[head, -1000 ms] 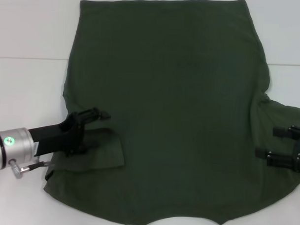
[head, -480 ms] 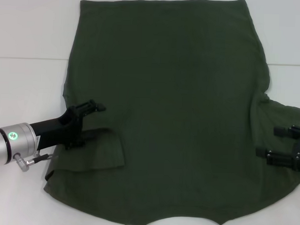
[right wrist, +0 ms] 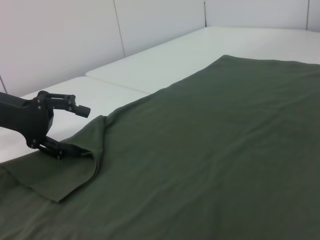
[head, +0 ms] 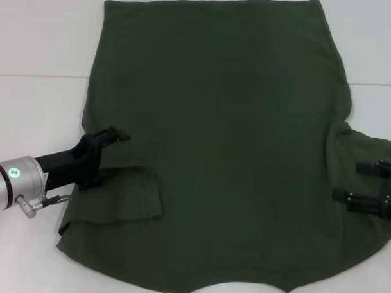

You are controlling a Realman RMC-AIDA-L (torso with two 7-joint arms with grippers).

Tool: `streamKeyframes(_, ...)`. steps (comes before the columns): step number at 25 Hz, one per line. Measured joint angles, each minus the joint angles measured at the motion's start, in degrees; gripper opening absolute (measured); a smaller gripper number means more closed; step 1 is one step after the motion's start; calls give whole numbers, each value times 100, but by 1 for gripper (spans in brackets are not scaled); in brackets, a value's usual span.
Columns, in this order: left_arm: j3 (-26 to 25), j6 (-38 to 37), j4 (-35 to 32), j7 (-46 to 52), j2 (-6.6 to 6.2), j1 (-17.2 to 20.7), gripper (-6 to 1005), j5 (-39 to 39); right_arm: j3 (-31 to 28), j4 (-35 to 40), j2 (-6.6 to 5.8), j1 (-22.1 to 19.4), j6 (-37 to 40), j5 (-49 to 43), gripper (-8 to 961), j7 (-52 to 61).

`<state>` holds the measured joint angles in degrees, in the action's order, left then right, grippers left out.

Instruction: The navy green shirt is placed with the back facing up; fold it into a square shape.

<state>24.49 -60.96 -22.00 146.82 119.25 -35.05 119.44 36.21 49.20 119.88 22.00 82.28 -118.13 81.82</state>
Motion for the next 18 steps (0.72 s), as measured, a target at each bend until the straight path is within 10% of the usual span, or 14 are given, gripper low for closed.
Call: streamKeyframes(18, 36, -155, -48, -534, 169, -584, 937, -661, 10, -41, 9, 20, -66, 17, 915, 4)
